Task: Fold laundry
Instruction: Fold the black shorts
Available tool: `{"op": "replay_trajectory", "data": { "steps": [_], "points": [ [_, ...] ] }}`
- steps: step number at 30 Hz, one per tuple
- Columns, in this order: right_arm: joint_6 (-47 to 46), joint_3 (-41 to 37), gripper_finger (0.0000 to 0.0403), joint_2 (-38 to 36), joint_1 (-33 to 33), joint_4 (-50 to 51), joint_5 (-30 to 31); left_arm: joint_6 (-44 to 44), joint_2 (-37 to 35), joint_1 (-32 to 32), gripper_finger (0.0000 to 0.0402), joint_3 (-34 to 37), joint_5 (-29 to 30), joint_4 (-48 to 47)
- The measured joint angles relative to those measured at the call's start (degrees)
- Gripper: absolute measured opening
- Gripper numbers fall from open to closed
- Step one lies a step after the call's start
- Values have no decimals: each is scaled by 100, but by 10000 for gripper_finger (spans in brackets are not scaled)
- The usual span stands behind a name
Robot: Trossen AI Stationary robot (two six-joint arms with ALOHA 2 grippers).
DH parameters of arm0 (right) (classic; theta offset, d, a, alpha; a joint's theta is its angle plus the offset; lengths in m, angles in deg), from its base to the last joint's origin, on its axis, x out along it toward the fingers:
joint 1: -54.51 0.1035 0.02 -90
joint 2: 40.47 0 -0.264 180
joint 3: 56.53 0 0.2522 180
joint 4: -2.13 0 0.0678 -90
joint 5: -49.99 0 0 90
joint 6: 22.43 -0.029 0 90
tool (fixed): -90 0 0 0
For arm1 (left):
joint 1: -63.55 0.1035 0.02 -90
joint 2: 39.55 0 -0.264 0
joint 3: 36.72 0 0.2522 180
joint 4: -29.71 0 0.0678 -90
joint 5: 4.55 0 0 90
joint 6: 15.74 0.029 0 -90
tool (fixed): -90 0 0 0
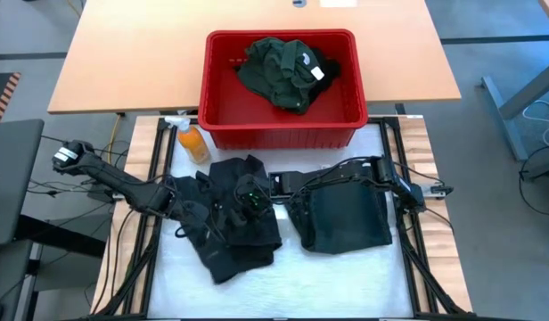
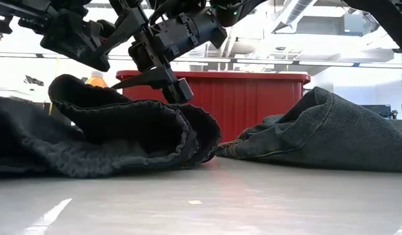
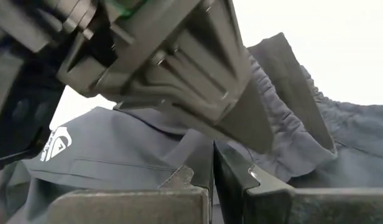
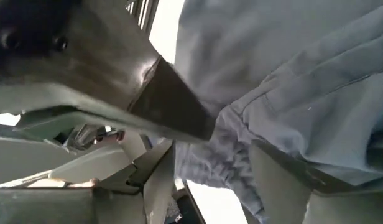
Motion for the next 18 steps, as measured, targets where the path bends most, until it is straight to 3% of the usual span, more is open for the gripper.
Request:
{"op": "replay_trajectory", "data": {
  "steps": [5, 10, 14, 18],
  "points": [
    [321, 0, 209, 0, -5, 116, -37, -244, -111, 31, 0, 0, 177, -270],
    [906, -2, 190, -157, -39, 194, -167, -1483, -606, 0, 0, 2, 192, -939],
    [1718, -2, 162, -721, -81, 938, 137, -3157, -874, -23, 0, 0, 227, -1158],
    [2720, -17, 140, -1433, -190, 2302, 1146, -5165, -826, 111, 14, 2, 334, -1361]
  ]
}}
